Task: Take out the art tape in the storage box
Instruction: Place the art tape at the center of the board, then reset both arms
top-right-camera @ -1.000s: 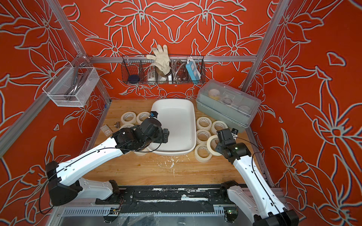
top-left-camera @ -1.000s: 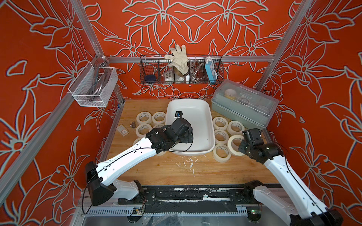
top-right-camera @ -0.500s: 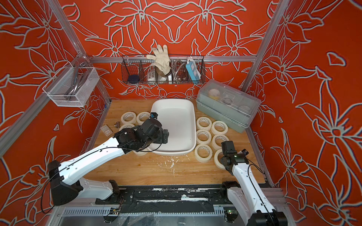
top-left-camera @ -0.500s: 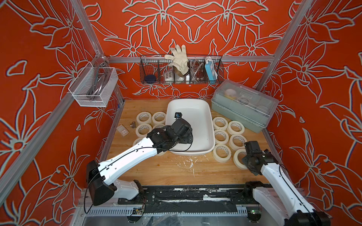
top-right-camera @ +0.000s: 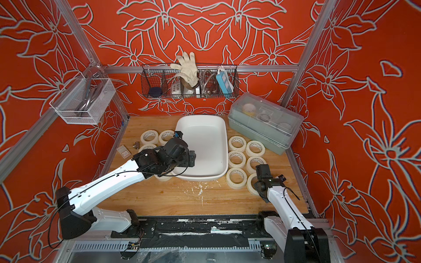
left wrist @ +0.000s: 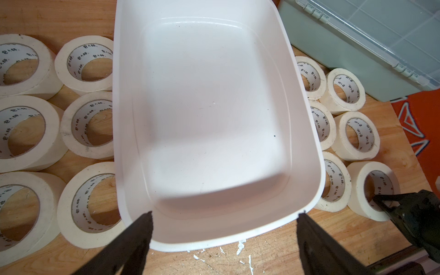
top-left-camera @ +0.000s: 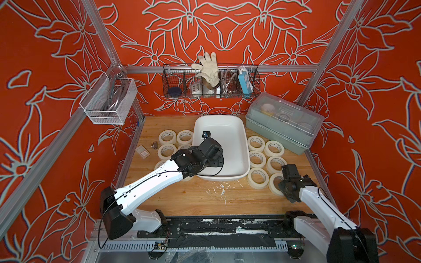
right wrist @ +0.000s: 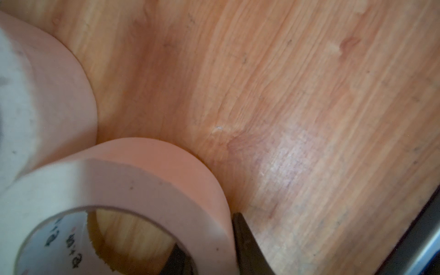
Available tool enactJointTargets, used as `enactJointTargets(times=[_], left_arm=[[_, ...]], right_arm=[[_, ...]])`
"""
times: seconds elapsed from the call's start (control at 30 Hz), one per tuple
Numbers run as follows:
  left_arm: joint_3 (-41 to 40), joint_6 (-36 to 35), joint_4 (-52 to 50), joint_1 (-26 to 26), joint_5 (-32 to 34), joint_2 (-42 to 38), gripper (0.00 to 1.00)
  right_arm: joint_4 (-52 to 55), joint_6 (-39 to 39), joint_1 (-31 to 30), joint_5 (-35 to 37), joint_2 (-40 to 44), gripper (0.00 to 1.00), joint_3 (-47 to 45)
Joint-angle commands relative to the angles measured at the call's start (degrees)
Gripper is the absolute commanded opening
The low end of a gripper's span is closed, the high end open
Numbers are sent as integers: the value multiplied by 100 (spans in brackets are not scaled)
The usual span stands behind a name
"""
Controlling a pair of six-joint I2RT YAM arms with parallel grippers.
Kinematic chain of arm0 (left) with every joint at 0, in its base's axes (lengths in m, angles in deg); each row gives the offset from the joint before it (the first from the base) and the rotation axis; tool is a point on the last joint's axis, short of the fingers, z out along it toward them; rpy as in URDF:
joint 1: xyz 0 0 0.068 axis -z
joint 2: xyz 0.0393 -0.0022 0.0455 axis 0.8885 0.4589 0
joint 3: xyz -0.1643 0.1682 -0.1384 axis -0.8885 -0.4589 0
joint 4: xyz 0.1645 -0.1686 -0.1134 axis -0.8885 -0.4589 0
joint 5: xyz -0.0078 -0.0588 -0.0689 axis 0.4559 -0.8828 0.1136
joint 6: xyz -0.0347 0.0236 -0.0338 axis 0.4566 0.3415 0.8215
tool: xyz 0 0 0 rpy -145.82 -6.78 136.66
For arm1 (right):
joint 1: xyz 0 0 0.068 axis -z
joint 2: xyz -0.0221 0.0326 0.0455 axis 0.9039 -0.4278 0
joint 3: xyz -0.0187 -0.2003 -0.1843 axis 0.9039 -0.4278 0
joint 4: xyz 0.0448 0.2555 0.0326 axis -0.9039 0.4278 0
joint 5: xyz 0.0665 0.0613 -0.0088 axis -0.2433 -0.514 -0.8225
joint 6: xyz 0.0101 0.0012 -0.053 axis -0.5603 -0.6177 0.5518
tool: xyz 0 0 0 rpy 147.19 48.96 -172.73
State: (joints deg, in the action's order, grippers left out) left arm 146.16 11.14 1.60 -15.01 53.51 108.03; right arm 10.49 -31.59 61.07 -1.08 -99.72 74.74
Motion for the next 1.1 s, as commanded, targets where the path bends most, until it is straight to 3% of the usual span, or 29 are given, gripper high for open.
enactJointTargets(times=[0.0,0.23,0.43,0.67,0.73,0.83,1.0,1.07], left_arm=[[-93,36,10,-22,-4,-37,93],[-102,23,-8,-31,22,-70,92],[-175,-11,10,-102,62,-164,92],[-300,-265,112,-379,247,-399,93],[-467,-518,305,-531,291,-549,93],[-795,-934,694,-755,507,-834,95],[-1574,-1636,1676,-1210,1110,-1381,98],[-1945,-1951,2169,-1513,1072,-1582,98]], right_arm=[[-636,-21,65,79,-251,8,-14],[-609,142,122,69,-283,48,137],[-231,518,132,235,148,69,383],[71,1348,140,168,863,83,927],[-330,2030,140,-290,1076,89,1052],[-973,2956,140,-1053,1291,89,1231],[-1795,3956,131,-1211,1409,97,1387],[-2226,4319,137,-1235,1376,99,1311]])
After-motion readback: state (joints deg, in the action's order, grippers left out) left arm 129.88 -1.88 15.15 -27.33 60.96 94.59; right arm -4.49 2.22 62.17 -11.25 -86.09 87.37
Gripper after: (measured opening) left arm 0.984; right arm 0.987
